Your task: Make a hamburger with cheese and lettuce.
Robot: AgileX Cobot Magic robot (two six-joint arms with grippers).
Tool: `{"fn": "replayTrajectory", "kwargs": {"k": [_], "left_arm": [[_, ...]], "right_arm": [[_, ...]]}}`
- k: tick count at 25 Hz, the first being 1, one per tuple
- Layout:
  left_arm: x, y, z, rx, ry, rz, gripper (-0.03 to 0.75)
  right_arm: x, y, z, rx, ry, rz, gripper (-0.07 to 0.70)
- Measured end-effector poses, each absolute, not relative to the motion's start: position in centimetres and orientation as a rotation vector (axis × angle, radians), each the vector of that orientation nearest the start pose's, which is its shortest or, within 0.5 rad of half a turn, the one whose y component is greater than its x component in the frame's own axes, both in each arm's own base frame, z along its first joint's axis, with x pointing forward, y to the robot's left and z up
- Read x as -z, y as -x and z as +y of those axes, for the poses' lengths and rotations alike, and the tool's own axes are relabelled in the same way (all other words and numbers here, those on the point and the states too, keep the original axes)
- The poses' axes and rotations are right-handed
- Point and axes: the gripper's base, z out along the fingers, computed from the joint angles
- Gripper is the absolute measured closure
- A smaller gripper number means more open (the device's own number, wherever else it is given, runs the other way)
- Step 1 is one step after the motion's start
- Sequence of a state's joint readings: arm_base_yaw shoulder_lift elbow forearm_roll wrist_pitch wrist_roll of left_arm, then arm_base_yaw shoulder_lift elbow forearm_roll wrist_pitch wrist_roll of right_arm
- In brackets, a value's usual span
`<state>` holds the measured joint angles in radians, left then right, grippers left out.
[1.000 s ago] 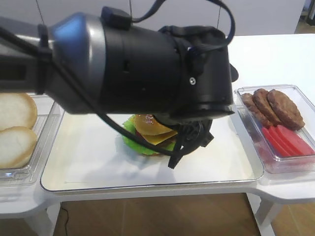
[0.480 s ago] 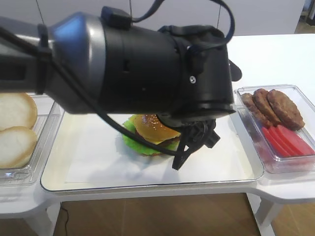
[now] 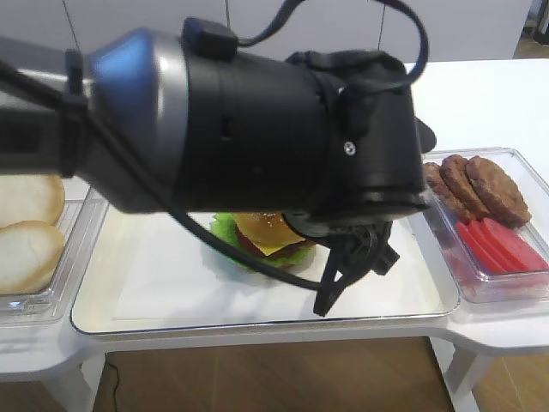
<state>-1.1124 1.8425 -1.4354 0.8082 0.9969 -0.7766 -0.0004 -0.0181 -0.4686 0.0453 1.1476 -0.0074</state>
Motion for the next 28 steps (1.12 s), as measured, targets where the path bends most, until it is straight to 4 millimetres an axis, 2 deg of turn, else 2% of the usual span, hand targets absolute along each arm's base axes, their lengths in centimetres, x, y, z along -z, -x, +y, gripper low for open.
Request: {"fn": "replayTrajectory", "kwargs": {"k": [3,7,10,15,21,25,28], "left_arm": [[-26.4,-21.6,-32.3,-0.263,-0.861,2.296,0.042],[-29.2,-21.7,-31.3,-0.238,-0.880,2.331,0.042],[-31.5,-22.6,-29.5,-0.238,-0.834,2.377,0.042],[-34.4,-24.7,-24.4,-0.227,-0.682,2.478,0.042],[-36.8,-27.5,-17.4,-0.154,-0.451,2.569,0.056],[-38.3,-28.2,-13.3,-0.146,-0.279,2.571,0.078],[-39.5,-28.1,-10.8,-0.145,-0.194,2.555,0.089]], "right_arm": [[-26.2,0.8,0.4,-0.050,0.014,2.144,0.622],[-26.2,0.8,0.4,-0.050,0.014,2.144,0.622],[-26.2,0.8,0.4,-0.050,0.014,2.144,0.622],[-26.2,0.8,0.4,-0.050,0.014,2.144,0.622],[-26.2,0.8,0.4,-0.050,0.014,2.144,0.622],[-26.2,0.8,0.4,-0.050,0.014,2.144,0.622],[-26.2,0.8,0.4,-0.050,0.014,2.144,0.622]]}}
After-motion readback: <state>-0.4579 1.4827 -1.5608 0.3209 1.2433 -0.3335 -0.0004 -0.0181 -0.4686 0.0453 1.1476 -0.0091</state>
